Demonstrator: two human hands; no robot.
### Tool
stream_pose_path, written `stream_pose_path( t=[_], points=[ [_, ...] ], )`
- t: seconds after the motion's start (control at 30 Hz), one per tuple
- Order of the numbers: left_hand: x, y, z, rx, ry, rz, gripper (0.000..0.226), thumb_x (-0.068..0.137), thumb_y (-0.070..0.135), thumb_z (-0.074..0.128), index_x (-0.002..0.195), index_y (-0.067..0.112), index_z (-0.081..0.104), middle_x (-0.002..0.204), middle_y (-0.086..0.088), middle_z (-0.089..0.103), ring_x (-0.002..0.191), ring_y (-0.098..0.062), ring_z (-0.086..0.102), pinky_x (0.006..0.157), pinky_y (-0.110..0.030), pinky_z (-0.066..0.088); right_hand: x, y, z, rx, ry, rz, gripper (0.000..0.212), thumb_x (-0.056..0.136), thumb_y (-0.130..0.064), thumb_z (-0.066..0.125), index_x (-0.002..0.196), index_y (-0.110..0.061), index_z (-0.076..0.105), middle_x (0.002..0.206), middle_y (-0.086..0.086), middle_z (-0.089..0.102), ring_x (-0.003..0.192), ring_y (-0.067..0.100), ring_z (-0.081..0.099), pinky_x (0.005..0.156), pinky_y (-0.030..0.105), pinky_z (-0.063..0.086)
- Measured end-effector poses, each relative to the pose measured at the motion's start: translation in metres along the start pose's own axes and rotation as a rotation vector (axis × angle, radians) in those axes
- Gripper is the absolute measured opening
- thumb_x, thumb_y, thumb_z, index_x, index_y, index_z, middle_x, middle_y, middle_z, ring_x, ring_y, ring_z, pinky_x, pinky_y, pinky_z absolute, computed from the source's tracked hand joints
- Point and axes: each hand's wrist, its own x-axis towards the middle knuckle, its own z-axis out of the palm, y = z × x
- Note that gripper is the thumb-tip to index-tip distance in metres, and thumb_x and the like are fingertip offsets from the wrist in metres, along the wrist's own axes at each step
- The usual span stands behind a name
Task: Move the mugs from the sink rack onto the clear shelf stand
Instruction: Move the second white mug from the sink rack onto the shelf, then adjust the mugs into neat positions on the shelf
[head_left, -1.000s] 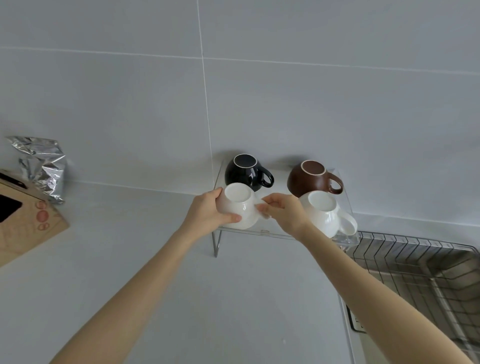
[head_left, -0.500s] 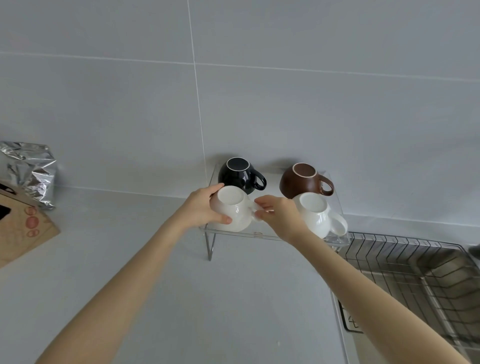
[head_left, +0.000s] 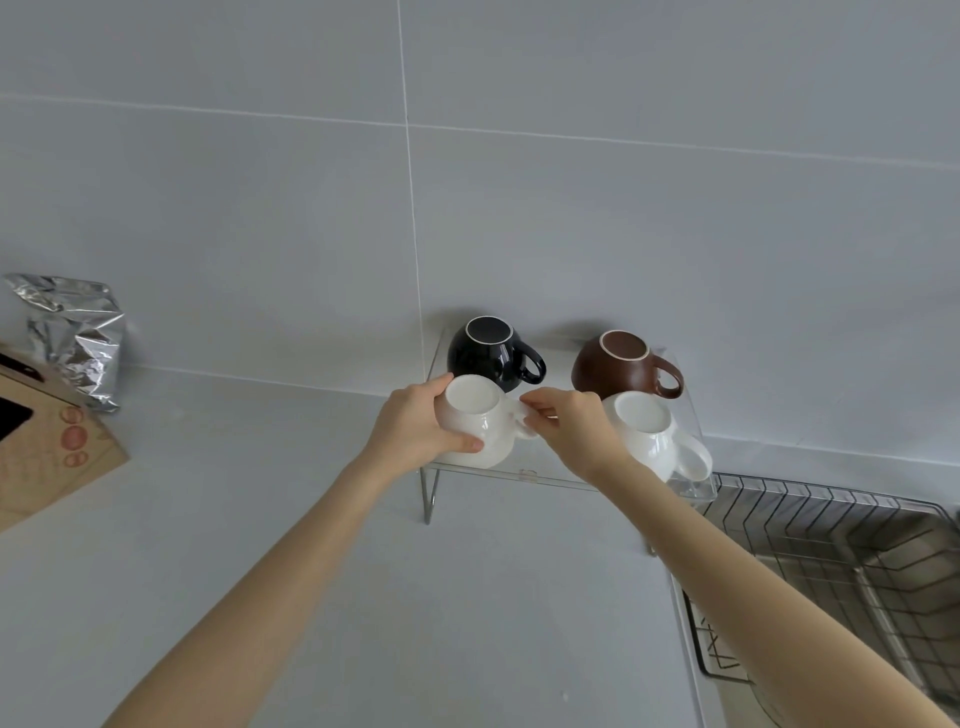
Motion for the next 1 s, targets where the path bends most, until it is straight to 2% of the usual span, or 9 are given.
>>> stream_pose_path(
  t=[0.13, 0.37, 0.43, 0.5, 0.57, 0.67, 0.8, 0.9, 1.0],
  points=[
    [-0.001, 0.004, -0.001, -0.011, -0.012, -0.01, 0.086, 0.058, 0.022, 0.085, 0.134, 0.014, 0.045, 0.12, -0.006, 0.064, 0.115, -0.025, 0.055, 0.092, -0.029, 0.042, -0.003, 0.001, 0.002, -0.006, 0.029, 0.01, 0.021, 0.082, -0.004, 0.053, 0.098, -0.001, 0.066, 0.093, 0.023, 0.071, 0.09, 0.038, 0.063, 0.084, 0.049, 0.05],
    [0.01, 0.006, -0.01, -0.073, -0.079, -0.026, 0.064, 0.06, 0.029, 0.084, 0.117, 0.019, 0.059, 0.107, 0.006, 0.062, 0.109, -0.018, 0.057, 0.081, -0.024, 0.041, 0.013, -0.005, -0.014, -0.048, -0.111, -0.009, 0.024, 0.086, -0.018, 0.054, 0.097, 0.0, 0.064, 0.099, 0.02, 0.07, 0.095, 0.034, 0.062, 0.088, 0.046, 0.049],
    [0.025, 0.01, -0.019, -0.121, -0.059, -0.033, 0.073, 0.064, 0.036, 0.08, 0.129, 0.017, 0.052, 0.111, 0.007, 0.055, 0.11, -0.013, 0.05, 0.089, -0.025, 0.038, 0.03, -0.008, -0.023, -0.002, -0.021, 0.019, 0.024, 0.086, -0.015, 0.053, 0.096, 0.005, 0.063, 0.096, 0.025, 0.07, 0.093, 0.039, 0.062, 0.086, 0.047, 0.049],
    [0.046, 0.012, -0.026, -0.145, -0.033, -0.039, 0.072, 0.072, 0.034, 0.075, 0.135, 0.016, 0.045, 0.128, -0.001, 0.056, 0.121, -0.017, 0.049, 0.101, -0.029, 0.038, 0.052, -0.007, -0.027, -0.014, 0.058, 0.063, 0.024, 0.084, -0.011, 0.053, 0.098, 0.007, 0.061, 0.094, 0.028, 0.069, 0.093, 0.043, 0.061, 0.085, 0.047, 0.049],
    [0.065, 0.015, -0.026, -0.117, -0.06, -0.048, 0.074, 0.074, 0.029, 0.073, 0.139, 0.015, 0.04, 0.144, -0.003, 0.046, 0.133, -0.02, 0.043, 0.11, -0.033, 0.035, 0.07, -0.006, -0.023, -0.079, 0.037, 0.112, 0.029, 0.082, -0.01, 0.054, 0.106, 0.004, 0.059, 0.1, 0.026, 0.068, 0.096, 0.041, 0.06, 0.086, 0.044, 0.049],
    [0.086, 0.017, -0.018, -0.093, -0.081, -0.053, 0.078, 0.072, 0.021, 0.076, 0.14, 0.013, 0.038, 0.147, -0.004, 0.042, 0.136, -0.02, 0.04, 0.112, -0.034, 0.034, 0.083, 0.001, -0.01, -0.157, -0.032, 0.131, 0.029, 0.082, -0.01, 0.055, 0.109, 0.0, 0.056, 0.106, 0.024, 0.065, 0.098, 0.041, 0.058, 0.082, 0.044, 0.049],
    [0.098, 0.016, -0.007, -0.119, -0.04, -0.032, 0.07, 0.062, 0.021, 0.078, 0.127, 0.014, 0.054, 0.13, -0.007, 0.06, 0.124, -0.022, 0.053, 0.104, -0.034, 0.039, 0.092, 0.011, -0.004, -0.197, -0.045, 0.107, 0.017, 0.081, -0.002, 0.049, 0.096, -0.001, 0.058, 0.096, 0.024, 0.066, 0.087, 0.04, 0.058, 0.07, 0.042, 0.046],
    [0.1, 0.015, -0.004, -0.144, -0.004, 0.014, 0.06, 0.045, 0.034, 0.072, 0.102, 0.016, 0.068, 0.104, -0.01, 0.073, 0.105, -0.031, 0.063, 0.095, -0.042, 0.047, 0.101, 0.014, -0.01, -0.169, -0.058, 0.096, 0.022, 0.077, 0.002, 0.052, 0.096, -0.002, 0.063, 0.096, 0.023, 0.068, 0.089, 0.039, 0.06, 0.075, 0.043, 0.05],
    [0.101, 0.014, -0.002, -0.119, 0.016, 0.02, 0.055, 0.047, 0.033, 0.074, 0.099, 0.017, 0.07, 0.099, -0.01, 0.074, 0.1, -0.032, 0.065, 0.093, -0.044, 0.05, 0.107, 0.016, -0.013, -0.147, -0.075, 0.086, 0.026, 0.075, 0.007, 0.05, 0.095, -0.002, 0.065, 0.095, 0.022, 0.07, 0.089, 0.038, 0.062, 0.077, 0.045, 0.053]
  ],
)
